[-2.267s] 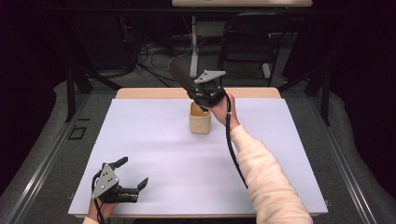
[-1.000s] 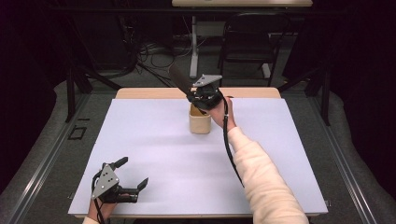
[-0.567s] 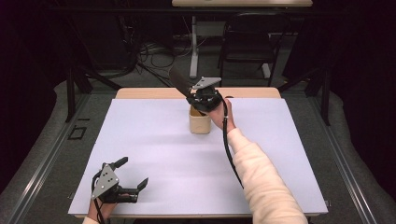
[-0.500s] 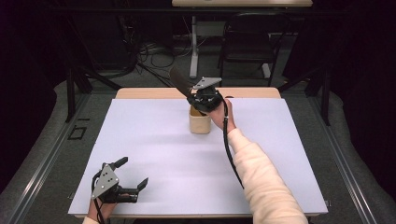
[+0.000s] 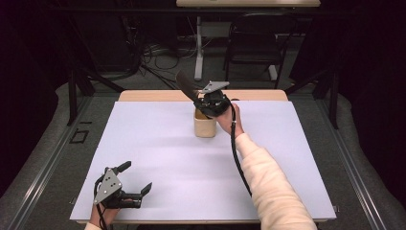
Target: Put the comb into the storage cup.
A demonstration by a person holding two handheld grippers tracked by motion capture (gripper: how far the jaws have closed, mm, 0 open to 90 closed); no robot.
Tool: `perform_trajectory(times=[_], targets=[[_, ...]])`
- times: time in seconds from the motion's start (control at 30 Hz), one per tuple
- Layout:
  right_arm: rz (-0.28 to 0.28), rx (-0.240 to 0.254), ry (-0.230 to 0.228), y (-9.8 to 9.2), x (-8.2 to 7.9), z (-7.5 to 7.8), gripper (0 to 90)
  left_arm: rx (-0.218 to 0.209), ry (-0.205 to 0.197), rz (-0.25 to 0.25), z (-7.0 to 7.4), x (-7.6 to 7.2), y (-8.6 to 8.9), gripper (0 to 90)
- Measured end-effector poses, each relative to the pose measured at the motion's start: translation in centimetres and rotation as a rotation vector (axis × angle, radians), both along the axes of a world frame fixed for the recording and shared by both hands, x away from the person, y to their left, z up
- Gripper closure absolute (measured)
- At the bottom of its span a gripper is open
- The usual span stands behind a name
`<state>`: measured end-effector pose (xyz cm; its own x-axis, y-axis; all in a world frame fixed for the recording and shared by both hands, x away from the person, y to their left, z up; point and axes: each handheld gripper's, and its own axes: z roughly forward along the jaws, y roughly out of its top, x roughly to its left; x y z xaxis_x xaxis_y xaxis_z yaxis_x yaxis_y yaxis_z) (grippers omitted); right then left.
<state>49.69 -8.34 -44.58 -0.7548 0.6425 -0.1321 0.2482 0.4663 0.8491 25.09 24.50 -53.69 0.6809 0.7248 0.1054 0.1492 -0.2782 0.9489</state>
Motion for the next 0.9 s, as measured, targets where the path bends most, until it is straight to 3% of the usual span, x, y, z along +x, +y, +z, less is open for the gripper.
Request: perform_trajectory(times=[0.9], targets=[[-0.005,-0.011,0.028,0.02,0.25,-0.89,71.0,0.003,0.002,0.000,0.00,0.01,0.01,0.1]])
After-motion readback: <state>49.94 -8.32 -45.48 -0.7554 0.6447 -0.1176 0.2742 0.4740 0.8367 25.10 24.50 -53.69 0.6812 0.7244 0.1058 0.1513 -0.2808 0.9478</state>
